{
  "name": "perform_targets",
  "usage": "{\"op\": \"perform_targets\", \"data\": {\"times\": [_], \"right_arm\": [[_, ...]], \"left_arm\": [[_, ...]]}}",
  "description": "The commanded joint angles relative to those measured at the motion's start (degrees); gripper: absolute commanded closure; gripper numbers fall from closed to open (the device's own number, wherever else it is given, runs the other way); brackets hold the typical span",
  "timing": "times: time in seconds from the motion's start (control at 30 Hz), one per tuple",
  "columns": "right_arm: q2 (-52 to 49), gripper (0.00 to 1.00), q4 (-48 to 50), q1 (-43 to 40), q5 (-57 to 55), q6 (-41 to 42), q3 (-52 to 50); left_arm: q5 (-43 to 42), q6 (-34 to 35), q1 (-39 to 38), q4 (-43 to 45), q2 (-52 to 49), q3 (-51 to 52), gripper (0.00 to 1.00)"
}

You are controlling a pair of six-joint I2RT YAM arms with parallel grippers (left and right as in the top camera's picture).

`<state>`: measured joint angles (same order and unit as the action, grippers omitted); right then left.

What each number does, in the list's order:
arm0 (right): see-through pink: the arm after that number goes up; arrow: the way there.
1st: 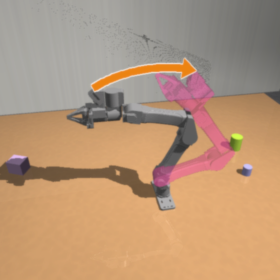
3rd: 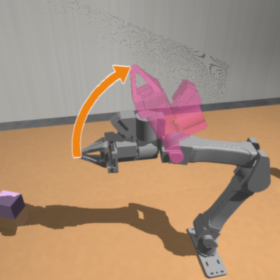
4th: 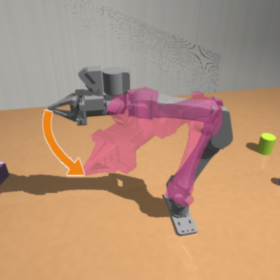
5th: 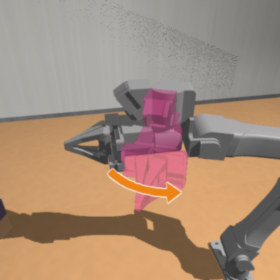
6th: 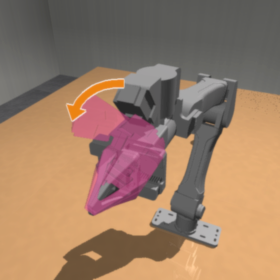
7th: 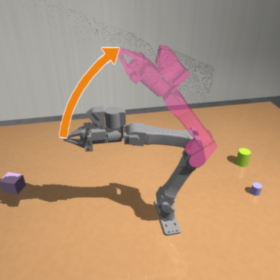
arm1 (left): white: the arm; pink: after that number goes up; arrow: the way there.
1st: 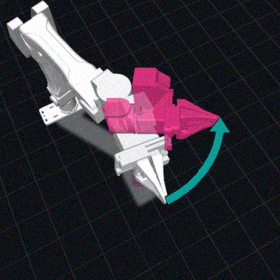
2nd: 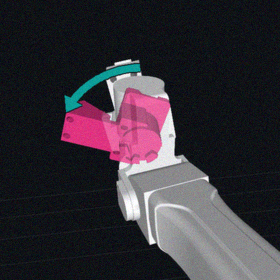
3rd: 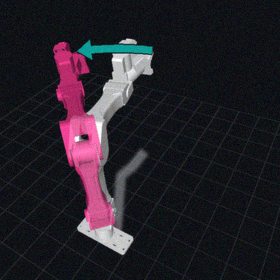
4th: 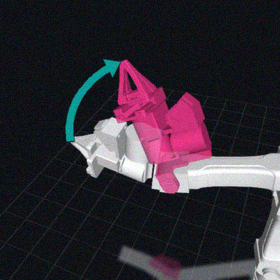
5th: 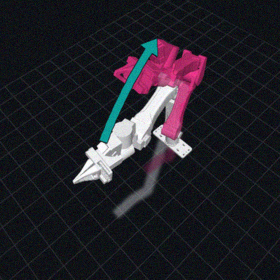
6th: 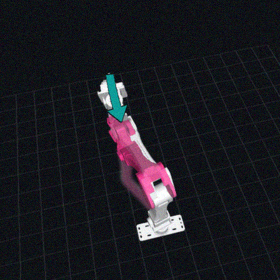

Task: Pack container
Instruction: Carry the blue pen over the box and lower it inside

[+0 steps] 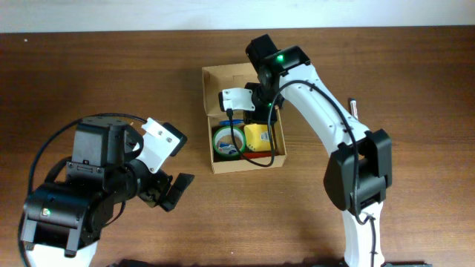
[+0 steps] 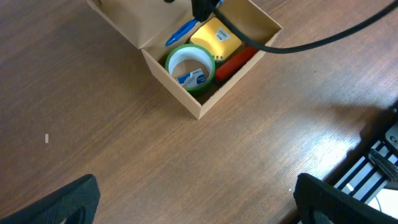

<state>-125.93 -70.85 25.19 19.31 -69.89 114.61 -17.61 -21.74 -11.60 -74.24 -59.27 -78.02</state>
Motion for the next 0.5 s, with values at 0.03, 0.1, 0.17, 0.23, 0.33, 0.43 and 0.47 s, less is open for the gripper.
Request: {"op": "perform_targets", "data": {"times": [0.03, 0.1, 0.17, 0.23, 0.33, 0.43, 0.47], "right_arm": [[-1.4, 0.96, 1.6, 0.3, -1.6, -0.8, -0.4], [-1.4, 0.96, 2.4, 0.3, -1.6, -0.6, -0.4], [-1.4, 0.96, 3.0, 0.3, -1.6, -0.6, -0.4], [-1.5, 0.96, 3.4, 0.3, -1.6, -0.6, -0.4], [-1.8, 0.92, 3.4, 0.3, -1.6, -0.6, -0.4], [-1.9, 0.77, 3.4, 0.3, -1.6, -0.6, -0.4], [-1.9, 0.76, 3.4, 0.3, -1.6, -0.6, -0.4]], "left_arm": [[-0.2, -1.1, 0.3, 0.0, 0.0, -0.8, 0.00], [-0.2, -1.1, 0.3, 0.0, 0.0, -0.8, 0.00], [-0.2, -1.1, 0.3, 0.0, 0.0, -0.8, 0.00], [-0.2, -1.1, 0.3, 0.0, 0.0, -0.8, 0.00], [-0.2, -1.1, 0.3, 0.0, 0.0, -0.8, 0.00], [-0.2, -1.1, 0.3, 0.0, 0.0, -0.8, 0.01], [-0.2, -1.1, 0.3, 0.0, 0.0, -0.8, 0.00]]}}
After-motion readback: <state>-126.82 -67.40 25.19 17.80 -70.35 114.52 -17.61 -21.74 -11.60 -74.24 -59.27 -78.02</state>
